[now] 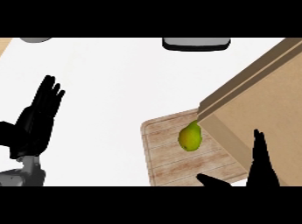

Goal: Pick the tomato from the cutting board and place it in the cardboard box

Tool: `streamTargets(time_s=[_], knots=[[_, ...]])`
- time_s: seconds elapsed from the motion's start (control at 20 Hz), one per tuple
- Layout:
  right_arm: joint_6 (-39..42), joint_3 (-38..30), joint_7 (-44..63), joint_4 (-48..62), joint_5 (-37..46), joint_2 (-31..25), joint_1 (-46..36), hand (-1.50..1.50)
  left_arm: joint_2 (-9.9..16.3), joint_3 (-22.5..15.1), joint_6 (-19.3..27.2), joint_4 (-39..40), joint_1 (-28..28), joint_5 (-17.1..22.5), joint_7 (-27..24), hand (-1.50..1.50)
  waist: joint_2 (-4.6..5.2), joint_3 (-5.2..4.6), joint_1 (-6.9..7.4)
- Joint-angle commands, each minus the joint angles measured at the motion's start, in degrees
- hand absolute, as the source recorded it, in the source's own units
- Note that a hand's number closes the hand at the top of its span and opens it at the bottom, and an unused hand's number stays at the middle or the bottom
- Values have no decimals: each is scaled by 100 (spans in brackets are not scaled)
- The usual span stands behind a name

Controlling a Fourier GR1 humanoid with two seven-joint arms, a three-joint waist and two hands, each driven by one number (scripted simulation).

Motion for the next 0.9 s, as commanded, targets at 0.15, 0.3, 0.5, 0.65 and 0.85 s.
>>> streamTargets(time_s=[0.15,0.3,0.5,0.65,0.85], knots=[[-270,-302,-85,744,-286,76,-409,-150,-126,118,-138,248,-238,-96,-26,0,11,8,-3],[-480,-226,-296,689,-403,-8,-125,-150,-34,203,-155,-274,97,-71,238,0,4,9,7],[-317,-129,-163,690,-275,12,-235,-150,-136,200,-137,-160,-98,-181,305,0,4,8,-1],[-193,-374,-159,1022,-336,71,-685,-150,-159,404,-364,335,-245,-70,-107,0,9,7,0],[-683,-81,-162,1292,-111,77,-492,-150,-65,457,-432,-51,-13,-28,204,0,5,8,11]])
